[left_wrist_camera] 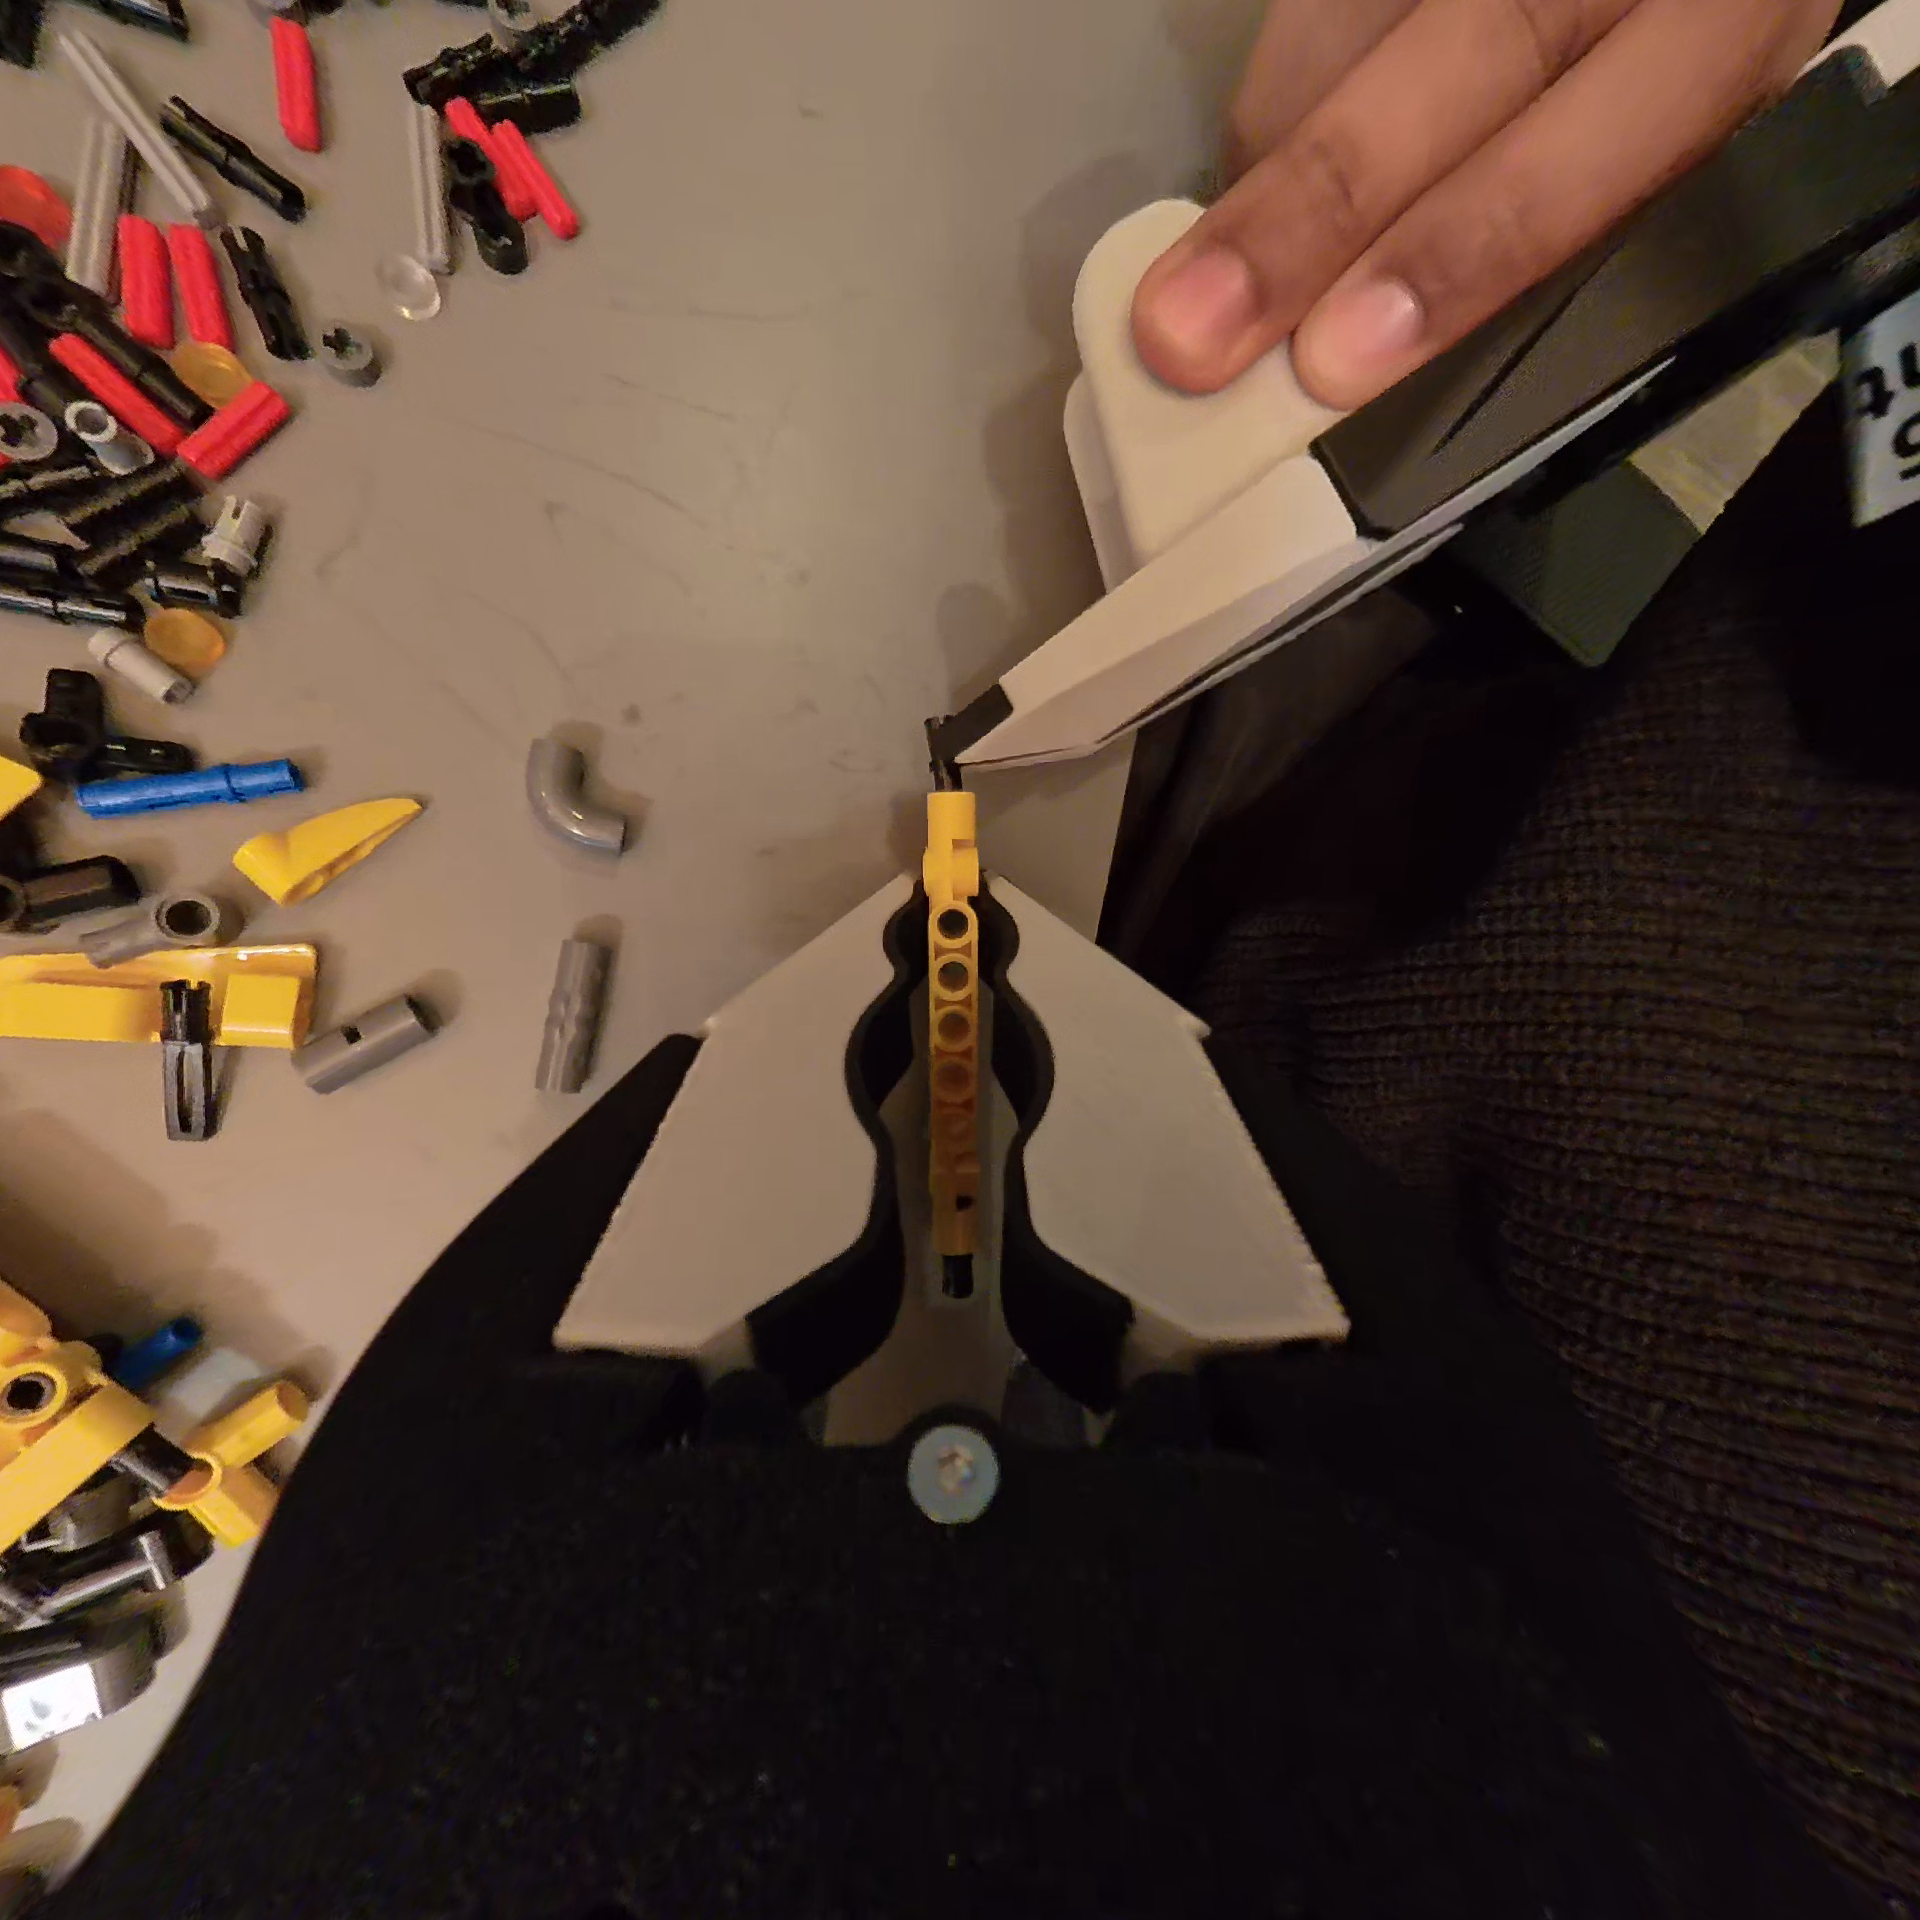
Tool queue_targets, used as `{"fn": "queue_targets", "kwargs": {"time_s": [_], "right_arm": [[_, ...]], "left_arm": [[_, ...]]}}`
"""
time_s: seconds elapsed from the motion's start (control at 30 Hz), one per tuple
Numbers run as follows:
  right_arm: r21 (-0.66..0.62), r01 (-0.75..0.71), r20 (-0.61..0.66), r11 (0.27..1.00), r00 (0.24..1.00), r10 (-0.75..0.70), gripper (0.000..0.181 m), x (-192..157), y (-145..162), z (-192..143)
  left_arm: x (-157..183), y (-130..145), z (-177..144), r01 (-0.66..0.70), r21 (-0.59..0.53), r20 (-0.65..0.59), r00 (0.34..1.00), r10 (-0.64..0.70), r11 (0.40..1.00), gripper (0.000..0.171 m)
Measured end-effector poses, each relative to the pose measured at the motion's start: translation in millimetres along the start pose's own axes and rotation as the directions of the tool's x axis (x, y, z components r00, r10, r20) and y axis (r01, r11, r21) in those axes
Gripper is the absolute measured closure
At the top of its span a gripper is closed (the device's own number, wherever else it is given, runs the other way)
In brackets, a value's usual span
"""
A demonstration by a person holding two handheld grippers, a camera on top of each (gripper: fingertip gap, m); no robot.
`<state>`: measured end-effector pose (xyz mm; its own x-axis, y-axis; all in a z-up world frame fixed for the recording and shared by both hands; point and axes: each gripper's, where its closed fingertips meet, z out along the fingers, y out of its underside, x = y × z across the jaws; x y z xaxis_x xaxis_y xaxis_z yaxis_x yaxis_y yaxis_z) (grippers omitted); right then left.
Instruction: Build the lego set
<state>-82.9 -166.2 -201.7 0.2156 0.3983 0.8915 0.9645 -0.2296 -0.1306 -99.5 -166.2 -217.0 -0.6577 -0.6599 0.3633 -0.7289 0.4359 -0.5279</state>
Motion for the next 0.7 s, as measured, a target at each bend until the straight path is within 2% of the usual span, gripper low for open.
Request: {"fn": "queue_targets", "kwargs": {"time_s": [0.1,0.3,0.37,0.5,0.63,0.7], "right_arm": [[-0.016,-0.072,0.021,0.997,0.997,0.073,0.179,-0.5,0.8,0.4],[-0.039,-0.112,0.048,0.993,0.992,0.114,0.179,-0.7,1.6,0.5],[-0.051,-0.083,0.042,0.995,0.996,0.085,0.18,-0.5,1.9,-0.1],[-0.106,0.101,0.0,0.989,0.995,-0.101,0.18,-0.2,2.7,0.1],[-0.105,0.115,-0.003,0.988,0.993,-0.115,0.18,-0.3,3.0,0.3],[-0.096,0.072,0.012,0.993,0.997,-0.071,0.18,-0.8,3.0,0.6]], "left_arm": [[-0.2,-0.2,0.2,0.006,-0.001,0.015,1.0,-0.006,1.0,0.165],[-0.4,-0.6,0.4,0.047,-0.01,0.029,0.999,-0.046,0.999,0.165],[-0.5,-0.8,0.5,0.066,-0.015,0.04,0.997,-0.065,0.998,0.165],[-0.8,-1.0,0.6,0.094,-0.03,0.053,0.994,-0.092,0.995,0.165],[-0.9,-1.2,0.8,0.106,-0.029,0.059,0.993,-0.105,0.994,0.165],[-0.9,-1.1,0.7,0.104,-0.026,0.062,0.993,-0.102,0.994,0.165]]}}
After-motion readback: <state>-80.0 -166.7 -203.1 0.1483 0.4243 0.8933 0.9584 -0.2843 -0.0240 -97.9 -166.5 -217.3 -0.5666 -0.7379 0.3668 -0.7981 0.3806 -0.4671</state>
